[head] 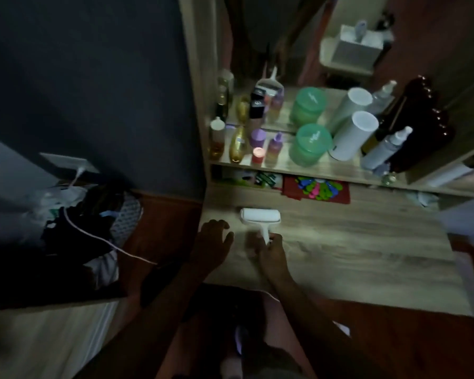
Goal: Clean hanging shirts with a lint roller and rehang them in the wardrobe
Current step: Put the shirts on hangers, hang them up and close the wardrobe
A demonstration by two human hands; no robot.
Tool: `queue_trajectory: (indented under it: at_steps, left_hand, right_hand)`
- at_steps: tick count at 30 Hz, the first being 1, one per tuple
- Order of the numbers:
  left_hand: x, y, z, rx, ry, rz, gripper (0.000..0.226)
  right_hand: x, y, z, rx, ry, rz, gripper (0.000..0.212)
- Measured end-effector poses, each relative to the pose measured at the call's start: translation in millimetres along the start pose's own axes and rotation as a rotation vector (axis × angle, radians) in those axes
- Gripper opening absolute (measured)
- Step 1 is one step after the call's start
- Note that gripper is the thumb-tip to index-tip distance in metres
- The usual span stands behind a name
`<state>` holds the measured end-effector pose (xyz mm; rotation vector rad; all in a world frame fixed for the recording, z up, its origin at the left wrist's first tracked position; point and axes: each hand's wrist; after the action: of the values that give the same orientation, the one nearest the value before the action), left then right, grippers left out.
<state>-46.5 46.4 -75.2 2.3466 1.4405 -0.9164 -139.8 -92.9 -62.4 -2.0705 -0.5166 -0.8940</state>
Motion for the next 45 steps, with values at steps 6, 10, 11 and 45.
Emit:
queue_trajectory:
  at_steps: [6, 10, 11, 45]
  left_hand:
    - [33.7, 37.6, 61.3, 0.214, 0.239, -0.031, 0.045]
    - [42.1, 54.2, 72.2, 0.258, 0.308, -0.102, 0.067]
    - [39.5, 55.9, 71.3, 0.264, 0.327, -0.101, 0.071]
    - [87.3, -47.1, -125.2, -0.326, 0.002, -0.192, 0.054]
  right_hand:
    - [-22.5, 38.9, -0.2, -0.044, 0.008, 0.049, 0.025]
    - [-19.9, 58.3, 11.6, -0.041, 0.026, 0.105, 0.029]
    - [-18.4, 61.6, 14.2, -0.042, 0.041, 0.102, 0.034]
    - [116.6, -42.5, 97.5, 0.09, -0.171, -0.678, 0.036]
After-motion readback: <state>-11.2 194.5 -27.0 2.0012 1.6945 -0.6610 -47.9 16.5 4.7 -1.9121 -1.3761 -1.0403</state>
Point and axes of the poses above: each hand's wrist, its own y-axis towards the middle knuckle, its own z-axis out of the palm, x = y × z, and after that the axes turned 6 degrees about -y, right-handed
